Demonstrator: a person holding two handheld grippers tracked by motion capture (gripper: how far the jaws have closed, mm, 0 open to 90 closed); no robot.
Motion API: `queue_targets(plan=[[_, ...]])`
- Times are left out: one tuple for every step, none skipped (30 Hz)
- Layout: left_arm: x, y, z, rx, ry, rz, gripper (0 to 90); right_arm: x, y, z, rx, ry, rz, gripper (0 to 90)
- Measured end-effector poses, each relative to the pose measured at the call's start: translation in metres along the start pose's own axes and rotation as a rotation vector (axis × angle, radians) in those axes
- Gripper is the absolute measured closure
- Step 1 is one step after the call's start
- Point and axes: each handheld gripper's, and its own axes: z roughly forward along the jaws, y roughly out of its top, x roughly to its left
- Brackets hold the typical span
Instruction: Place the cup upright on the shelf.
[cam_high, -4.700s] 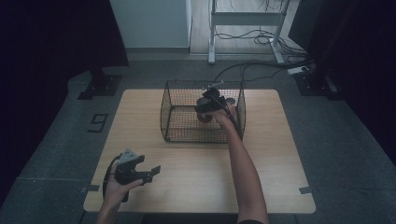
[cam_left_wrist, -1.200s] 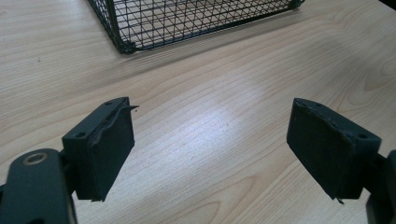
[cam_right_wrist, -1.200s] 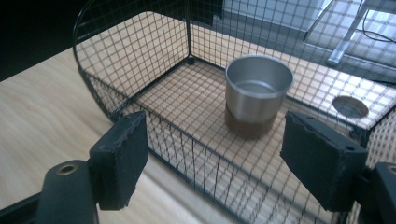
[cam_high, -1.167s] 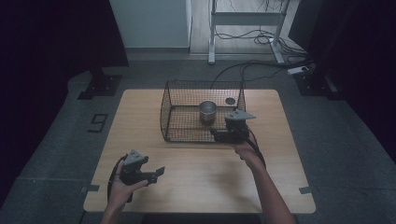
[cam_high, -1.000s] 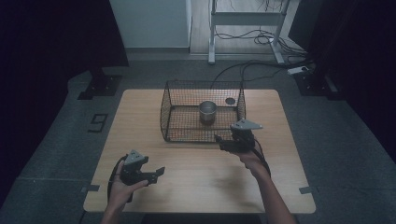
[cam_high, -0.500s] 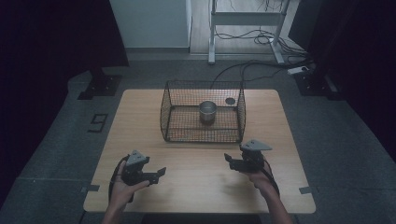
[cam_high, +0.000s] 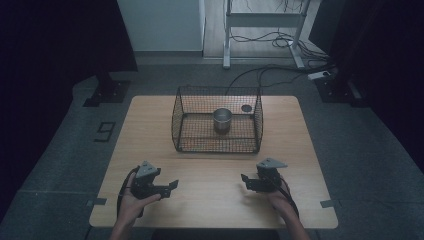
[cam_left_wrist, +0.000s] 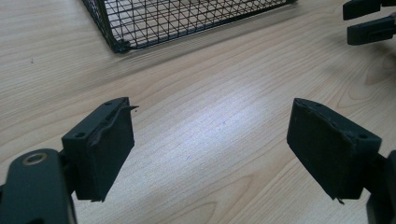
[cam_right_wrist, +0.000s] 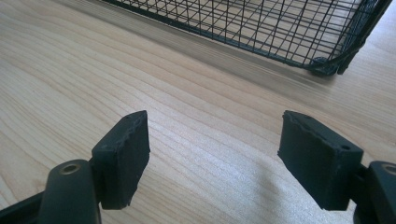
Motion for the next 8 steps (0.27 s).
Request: queue_targets(plan=[[-0.0001, 0.0001, 0.0001, 0.000, 0.000, 0.000, 15.2, 0.0001, 0.0002, 0.0000, -0.001, 0.000, -0.003, 24.0], [-0.0001, 0.0001, 0.0001, 0.000, 0.000, 0.000, 15.2, 0.0001, 0.0002, 0.0000, -0.001, 0.000, -0.003, 24.0], [-0.0002, 0.0001, 0.0003, 0.001, 0.000, 0.001, 15.2, 0.0001, 0.0003, 0.0000, -0.002, 0.000, -0.003, 24.0], [-0.0003, 0.0000, 0.0004, 0.002, 0.000, 0.000, 15.2, 0.0001, 0.0002, 0.0001, -0.001, 0.000, -0.004, 23.9], [-0.0003, 0.0000, 0.0007, 0.003, 0.000, 0.002, 15.2, 0.0000, -0.0003, 0.0007, 0.000, 0.002, -0.007, 23.7], [-0.0005, 0.0001, 0.0009, 0.004, 0.000, 0.002, 15.2, -0.0001, -0.0005, 0.0009, 0.002, 0.007, -0.008, 23.4], [-0.0005, 0.0001, 0.0009, 0.004, 0.000, 0.002, 15.2, -0.0001, -0.0005, 0.0009, 0.002, 0.007, -0.008, 23.4], [-0.0003, 0.0001, 0.0010, 0.004, 0.000, 0.003, 15.2, -0.0001, -0.0009, 0.0015, 0.005, 0.010, -0.010, 23.1]])
